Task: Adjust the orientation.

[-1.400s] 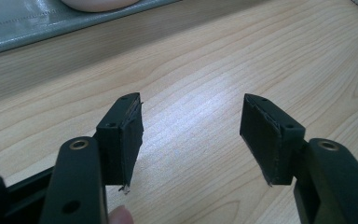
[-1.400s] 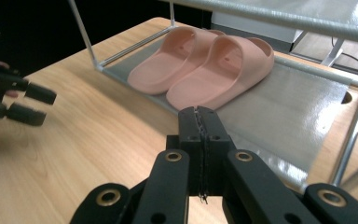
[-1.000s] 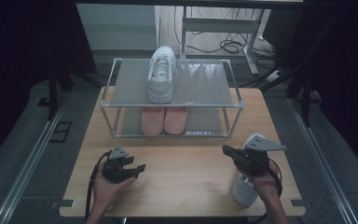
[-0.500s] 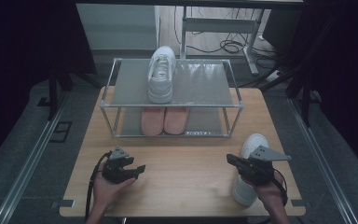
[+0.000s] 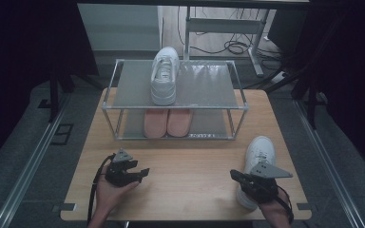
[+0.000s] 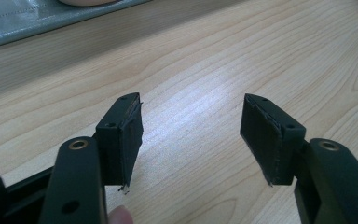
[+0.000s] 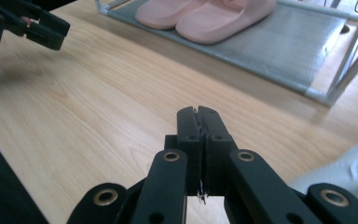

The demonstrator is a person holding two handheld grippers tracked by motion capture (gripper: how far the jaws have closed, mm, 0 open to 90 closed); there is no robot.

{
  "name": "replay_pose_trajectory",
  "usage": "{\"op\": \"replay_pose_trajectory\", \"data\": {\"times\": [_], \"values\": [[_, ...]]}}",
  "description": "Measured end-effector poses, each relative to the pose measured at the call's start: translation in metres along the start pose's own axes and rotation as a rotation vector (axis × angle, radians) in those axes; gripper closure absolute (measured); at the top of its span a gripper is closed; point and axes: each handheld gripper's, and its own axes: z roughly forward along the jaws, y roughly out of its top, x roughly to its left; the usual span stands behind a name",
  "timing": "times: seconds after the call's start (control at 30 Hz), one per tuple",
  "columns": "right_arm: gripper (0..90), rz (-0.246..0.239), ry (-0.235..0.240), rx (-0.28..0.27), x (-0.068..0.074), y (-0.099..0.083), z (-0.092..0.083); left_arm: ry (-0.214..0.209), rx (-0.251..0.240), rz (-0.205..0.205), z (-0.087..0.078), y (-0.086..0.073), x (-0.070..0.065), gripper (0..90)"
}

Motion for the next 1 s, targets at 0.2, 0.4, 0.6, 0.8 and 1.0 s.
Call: {"op": "replay_pose_trajectory", "data": {"times": [0.2,0.4,0.6,0.8,1.0], "values": [[89.1,0.015,-0.027,0.017,0.005,-0.015,-0.006,0.001,0.002,0.001,0.0,0.0,0.0,39.3],[89.2,0.015,-0.042,0.06,0.007,-0.026,-0.001,0.001,0.008,0.006,0.002,0.0,-0.001,39.1],[89.2,-0.002,-0.068,0.081,0.008,-0.027,0.002,0.002,0.005,0.003,0.0,0.0,0.0,39.1],[89.3,-0.01,-0.087,0.099,0.01,-0.033,-0.002,0.006,-0.002,0.0,-0.001,0.0,0.0,39.1],[89.4,-0.003,-0.118,0.093,0.009,-0.042,-0.015,0.006,-0.002,-0.002,-0.001,0.0,0.0,39.1]]}}
